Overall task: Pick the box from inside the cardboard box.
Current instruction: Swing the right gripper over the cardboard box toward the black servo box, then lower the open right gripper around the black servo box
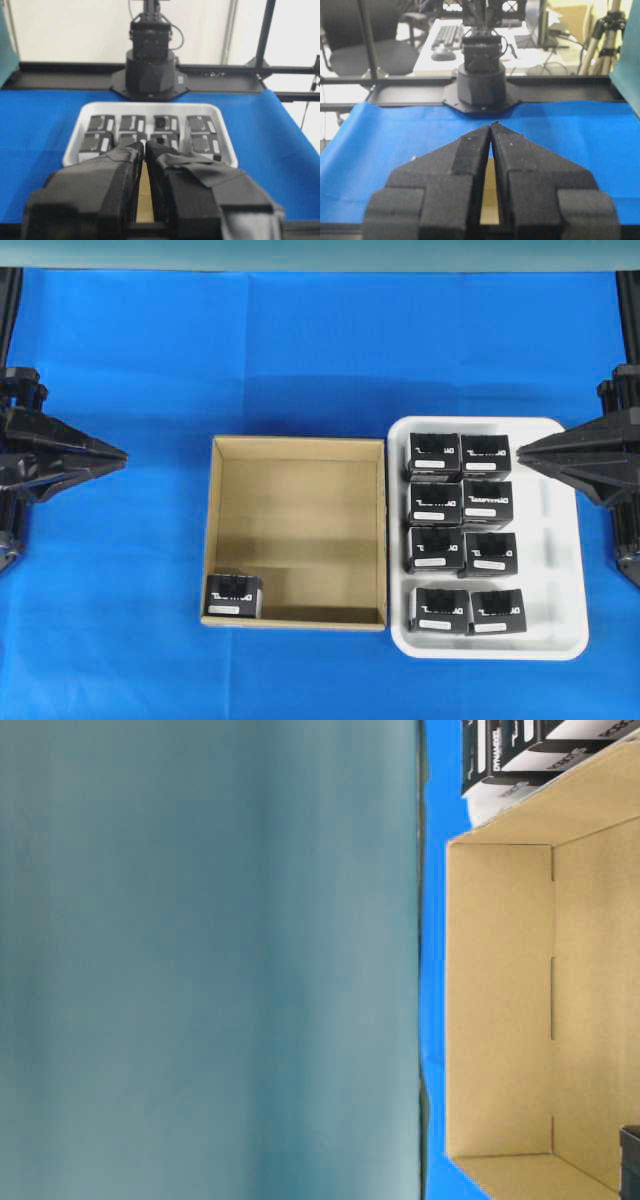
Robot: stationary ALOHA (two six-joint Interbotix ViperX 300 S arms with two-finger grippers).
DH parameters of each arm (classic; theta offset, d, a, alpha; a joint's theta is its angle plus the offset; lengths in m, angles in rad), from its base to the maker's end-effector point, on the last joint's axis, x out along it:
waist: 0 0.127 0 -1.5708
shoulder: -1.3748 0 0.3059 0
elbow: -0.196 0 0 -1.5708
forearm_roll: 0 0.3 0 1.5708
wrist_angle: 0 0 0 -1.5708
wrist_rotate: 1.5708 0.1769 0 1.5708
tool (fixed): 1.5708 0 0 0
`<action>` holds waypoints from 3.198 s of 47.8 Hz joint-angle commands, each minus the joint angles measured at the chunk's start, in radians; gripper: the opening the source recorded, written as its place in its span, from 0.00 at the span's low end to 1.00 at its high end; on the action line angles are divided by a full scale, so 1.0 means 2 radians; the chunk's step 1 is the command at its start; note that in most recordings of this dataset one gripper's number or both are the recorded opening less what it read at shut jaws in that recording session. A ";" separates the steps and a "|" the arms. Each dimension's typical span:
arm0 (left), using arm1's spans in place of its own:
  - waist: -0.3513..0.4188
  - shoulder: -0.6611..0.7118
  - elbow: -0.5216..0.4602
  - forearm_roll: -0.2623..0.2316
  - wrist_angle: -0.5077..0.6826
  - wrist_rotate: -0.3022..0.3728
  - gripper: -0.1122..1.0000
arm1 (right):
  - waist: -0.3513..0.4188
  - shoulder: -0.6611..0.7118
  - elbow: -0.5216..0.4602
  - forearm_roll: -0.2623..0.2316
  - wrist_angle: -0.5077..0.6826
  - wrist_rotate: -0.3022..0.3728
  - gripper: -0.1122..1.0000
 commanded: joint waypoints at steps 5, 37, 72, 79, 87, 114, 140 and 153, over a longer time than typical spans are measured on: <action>0.002 0.020 -0.021 0.008 0.035 -0.004 0.14 | -0.002 0.029 -0.023 0.028 0.028 0.014 0.20; -0.003 0.021 -0.045 0.008 0.120 -0.003 0.04 | 0.044 0.321 -0.282 0.037 0.325 0.100 0.10; -0.014 -0.026 -0.050 0.008 0.225 -0.003 0.04 | 0.044 0.601 -0.622 0.037 0.639 0.092 0.11; -0.014 -0.056 -0.054 0.008 0.251 0.000 0.04 | 0.044 0.630 -0.656 0.037 0.660 0.092 0.12; -0.015 -0.084 -0.056 0.008 0.272 0.004 0.04 | 0.041 0.655 -0.683 0.037 0.690 0.092 0.13; -0.019 -0.109 -0.061 0.008 0.313 0.002 0.04 | 0.030 0.758 -0.800 0.070 0.748 0.064 0.89; -0.019 -0.109 -0.059 0.008 0.314 0.000 0.04 | 0.030 0.815 -0.814 0.125 0.730 0.008 0.99; -0.020 -0.107 -0.058 0.008 0.313 -0.001 0.04 | 0.029 0.827 -0.811 0.127 0.713 0.004 0.99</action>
